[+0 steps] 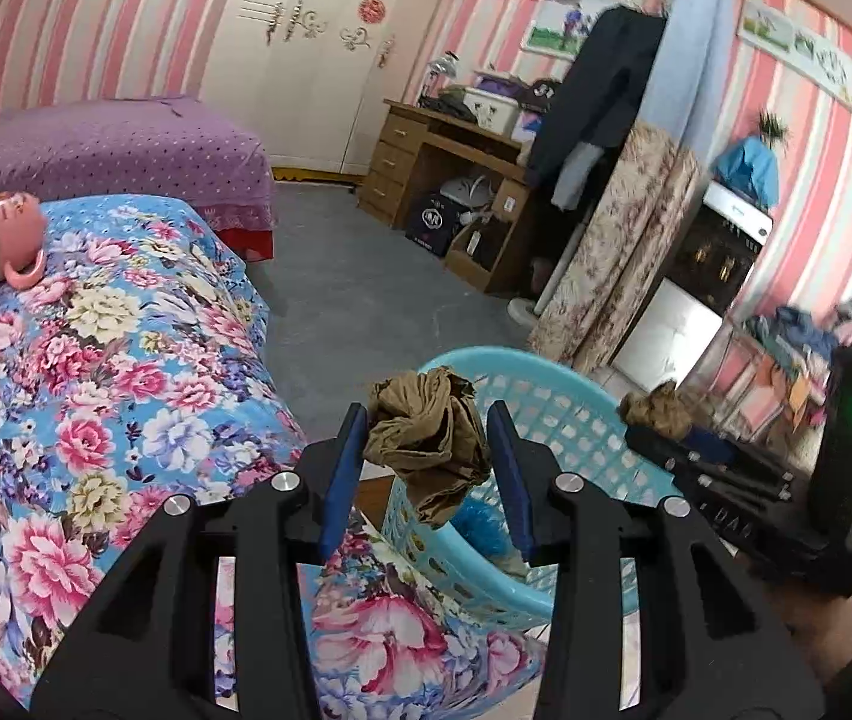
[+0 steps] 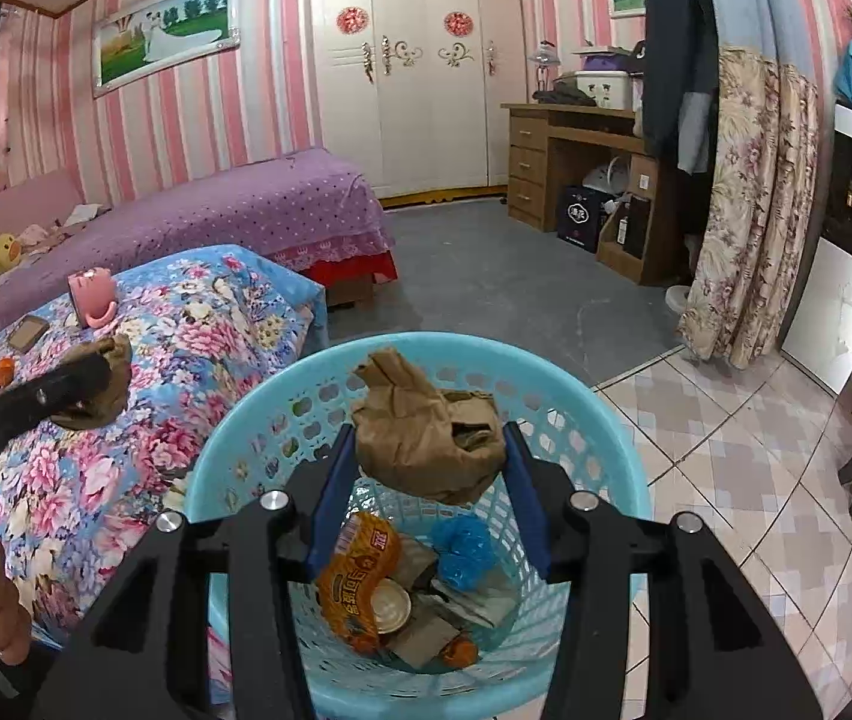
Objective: Collect trash
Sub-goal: 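Carry both brown cloths over the blue basket, then open the left gripper to drop its brown cloth into the basket, then open the right gripper to drop its brown cloth into the basket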
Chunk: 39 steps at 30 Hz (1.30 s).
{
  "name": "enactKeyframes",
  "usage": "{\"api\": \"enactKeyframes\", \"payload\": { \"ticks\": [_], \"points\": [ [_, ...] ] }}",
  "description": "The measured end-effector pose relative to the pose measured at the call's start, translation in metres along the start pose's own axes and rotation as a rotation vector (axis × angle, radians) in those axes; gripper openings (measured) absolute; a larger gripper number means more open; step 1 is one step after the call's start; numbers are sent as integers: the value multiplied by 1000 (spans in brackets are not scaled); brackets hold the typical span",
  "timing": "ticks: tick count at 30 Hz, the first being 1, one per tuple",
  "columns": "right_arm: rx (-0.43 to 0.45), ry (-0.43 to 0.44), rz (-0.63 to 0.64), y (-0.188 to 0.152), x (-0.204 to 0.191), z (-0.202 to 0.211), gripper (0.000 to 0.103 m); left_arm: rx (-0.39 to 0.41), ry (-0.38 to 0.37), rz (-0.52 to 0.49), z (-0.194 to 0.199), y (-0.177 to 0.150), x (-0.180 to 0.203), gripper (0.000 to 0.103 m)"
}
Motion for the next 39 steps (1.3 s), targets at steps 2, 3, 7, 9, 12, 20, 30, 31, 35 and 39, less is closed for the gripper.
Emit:
{"api": "enactKeyframes", "payload": {
  "ticks": [2,3,7,9,12,20,30,31,35,39],
  "points": [
    [1,0,-7,-2,2,-1,48,-27,-27,-10,-7,-3,6,40],
    [1,-1,-9,-3,2,-2,48,-32,-38,-17,-8,-4,9,40],
    [-12,-1,-22,-8,5,-6,48,-45,-74,-45,-15,-5,22,40],
    [-11,-7,-24,-8,7,-6,48,-56,-73,-66,-21,-6,28,40],
    [-5,-11,-36,-6,11,-4,48,-67,-69,-84,-27,-9,37,40],
    [-17,-39,-42,-12,28,-3,49,-65,-32,-108,-40,-7,56,43],
    [-19,-57,-60,-14,37,-4,49,-66,-33,-129,-49,-2,72,43],
    [-18,-57,-58,-13,37,-4,49,-66,-33,-135,-49,-2,74,43],
    [-15,-55,-59,-12,35,-4,49,-66,-36,-136,-49,-2,76,43],
    [-17,-53,-60,-12,35,-4,49,-63,-36,-123,-48,-1,73,43]
  ]
}}
Point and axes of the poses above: each gripper's, at about its wrist camera, not at the fingertips, and z roughly against the way its jaws point, x to its right, y to its top, the point moved 8 cm from there along -z, roughly the way its jaws point, and after that the axes turned 9 degrees about -x, right-handed, at the moved point
